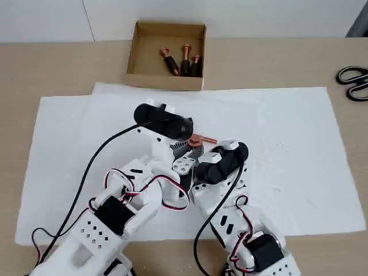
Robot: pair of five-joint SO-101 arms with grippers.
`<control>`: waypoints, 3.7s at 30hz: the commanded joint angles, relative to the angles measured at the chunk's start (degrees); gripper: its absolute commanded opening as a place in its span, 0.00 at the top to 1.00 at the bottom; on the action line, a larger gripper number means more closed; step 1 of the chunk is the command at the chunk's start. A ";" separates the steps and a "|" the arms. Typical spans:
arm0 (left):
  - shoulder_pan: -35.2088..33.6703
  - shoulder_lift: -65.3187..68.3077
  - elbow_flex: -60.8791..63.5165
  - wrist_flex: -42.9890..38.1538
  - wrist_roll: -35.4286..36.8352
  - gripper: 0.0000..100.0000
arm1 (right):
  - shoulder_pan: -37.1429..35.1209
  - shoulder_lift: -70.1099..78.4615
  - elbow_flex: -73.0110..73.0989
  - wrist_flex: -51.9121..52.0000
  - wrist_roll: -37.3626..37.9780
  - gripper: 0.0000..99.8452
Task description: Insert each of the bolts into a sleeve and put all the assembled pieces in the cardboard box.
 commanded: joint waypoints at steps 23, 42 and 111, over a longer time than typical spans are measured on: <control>0.00 -0.88 -1.98 5.27 -1.67 0.86 | 0.04 -1.10 -0.53 -1.54 -0.44 1.00; -12.22 -8.88 -8.57 15.82 -1.76 0.86 | 4.18 -1.19 -0.26 -4.00 -0.18 1.00; -42.29 -11.78 24.57 -9.58 -1.67 0.86 | 7.87 166.46 -170.73 -11.12 4.04 1.00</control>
